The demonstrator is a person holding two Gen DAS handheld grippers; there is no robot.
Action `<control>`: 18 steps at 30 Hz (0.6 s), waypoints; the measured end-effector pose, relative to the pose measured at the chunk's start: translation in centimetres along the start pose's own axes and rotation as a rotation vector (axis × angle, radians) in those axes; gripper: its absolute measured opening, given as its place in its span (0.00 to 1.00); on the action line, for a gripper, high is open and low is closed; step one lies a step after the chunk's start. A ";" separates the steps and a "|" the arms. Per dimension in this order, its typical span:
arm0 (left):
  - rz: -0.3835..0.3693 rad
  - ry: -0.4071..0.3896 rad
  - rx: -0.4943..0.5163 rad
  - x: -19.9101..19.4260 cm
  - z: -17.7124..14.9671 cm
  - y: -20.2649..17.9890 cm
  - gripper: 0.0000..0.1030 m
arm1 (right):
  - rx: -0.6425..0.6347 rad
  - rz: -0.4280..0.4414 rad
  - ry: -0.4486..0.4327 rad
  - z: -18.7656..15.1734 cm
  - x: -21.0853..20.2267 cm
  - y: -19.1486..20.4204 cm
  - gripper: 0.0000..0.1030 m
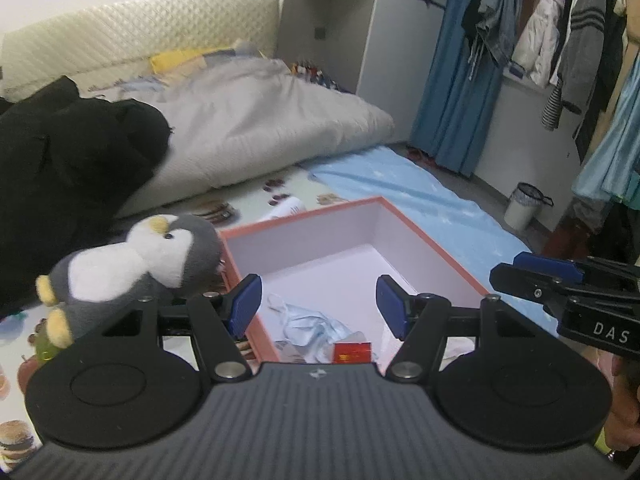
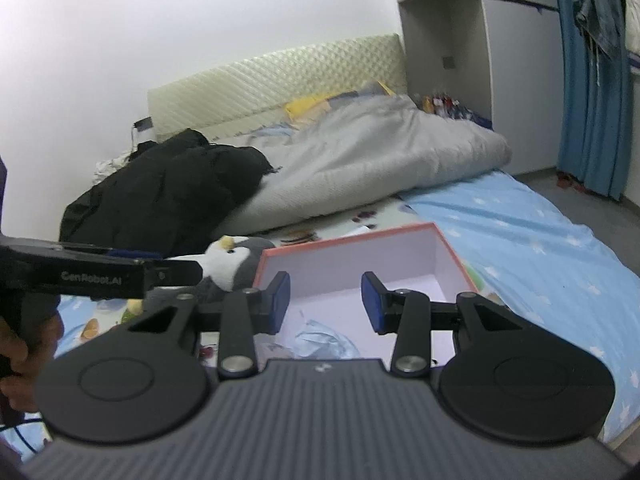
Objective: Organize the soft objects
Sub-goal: 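Withdraw both grippers from the box back toward the pile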
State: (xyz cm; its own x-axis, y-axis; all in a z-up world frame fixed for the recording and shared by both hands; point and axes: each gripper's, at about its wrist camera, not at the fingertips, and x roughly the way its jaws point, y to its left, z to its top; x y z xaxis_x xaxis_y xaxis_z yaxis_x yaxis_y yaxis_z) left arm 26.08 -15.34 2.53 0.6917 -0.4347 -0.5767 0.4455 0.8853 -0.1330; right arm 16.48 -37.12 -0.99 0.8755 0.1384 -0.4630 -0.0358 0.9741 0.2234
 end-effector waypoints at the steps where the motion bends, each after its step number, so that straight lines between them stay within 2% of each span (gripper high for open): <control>1: 0.006 -0.010 -0.003 -0.6 -0.2 0.4 0.67 | -0.007 0.003 -0.005 -0.1 -0.2 0.5 0.41; 10: 0.053 -0.072 -0.069 -5.8 -3.2 4.2 0.67 | -0.043 0.059 -0.005 -2.5 -0.8 4.6 0.41; 18: 0.090 -0.058 -0.108 -8.2 -8.1 6.0 0.67 | -0.026 0.080 0.017 -5.7 -1.2 7.4 0.42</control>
State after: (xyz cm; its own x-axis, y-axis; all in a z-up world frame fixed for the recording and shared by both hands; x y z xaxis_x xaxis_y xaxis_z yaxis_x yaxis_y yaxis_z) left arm 18.47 -5.08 -0.05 0.7590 -0.3590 -0.5432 0.3186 0.9323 -0.1709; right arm 12.41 -29.05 -3.67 0.8610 0.2189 -0.4591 -0.1181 0.9640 0.2382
